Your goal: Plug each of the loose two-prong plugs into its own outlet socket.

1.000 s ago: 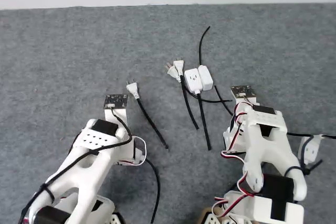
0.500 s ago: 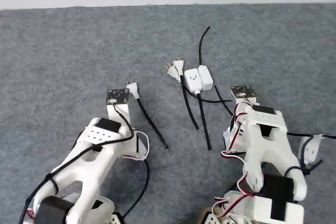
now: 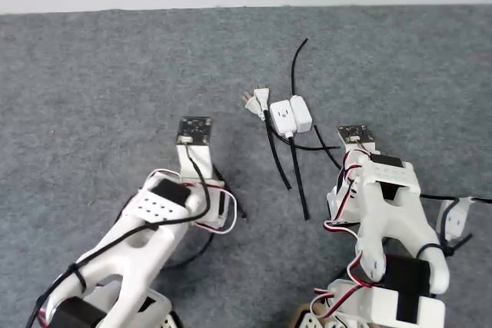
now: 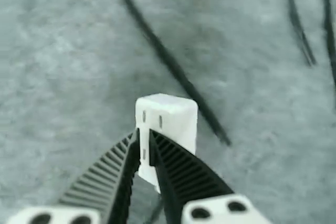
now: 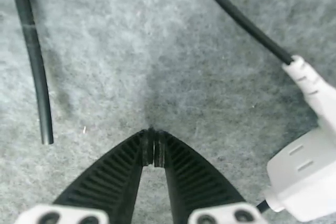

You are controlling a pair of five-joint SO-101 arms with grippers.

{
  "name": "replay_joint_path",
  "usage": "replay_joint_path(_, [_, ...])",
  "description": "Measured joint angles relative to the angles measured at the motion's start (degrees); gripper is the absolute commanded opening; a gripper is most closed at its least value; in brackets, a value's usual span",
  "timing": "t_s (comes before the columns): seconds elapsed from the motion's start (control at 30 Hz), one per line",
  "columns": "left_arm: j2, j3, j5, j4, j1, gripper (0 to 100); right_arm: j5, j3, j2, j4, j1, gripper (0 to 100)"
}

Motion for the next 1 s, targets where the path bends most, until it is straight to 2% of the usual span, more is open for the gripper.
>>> replay_joint_path(0.33, [-0.18,0.0,3.16,0.35,3.52,3,0.0,0.0,0.0,0.0,0.0,0.9])
replay_joint_path(0.63, [-1.41,3.34,3.16,0.18,10.55,3,0.0,0.0,0.0,0.0,0.0,0.9])
replay_joint_path(0.77, [-1.41,3.34,2.9,0.26,10.81,13,0.0,0.0,0.0,0.0,0.0,0.9])
replay_joint_path(0.9, [-2.11,3.43,-2.55,0.44,10.9,27,0.0,0.0,0.0,-0.09,0.0,0.9])
replay_joint_path(1.0, [-1.93,3.6,-4.75,2.37,9.93,30,0.0,0.0,0.0,-0.09,0.0,0.9])
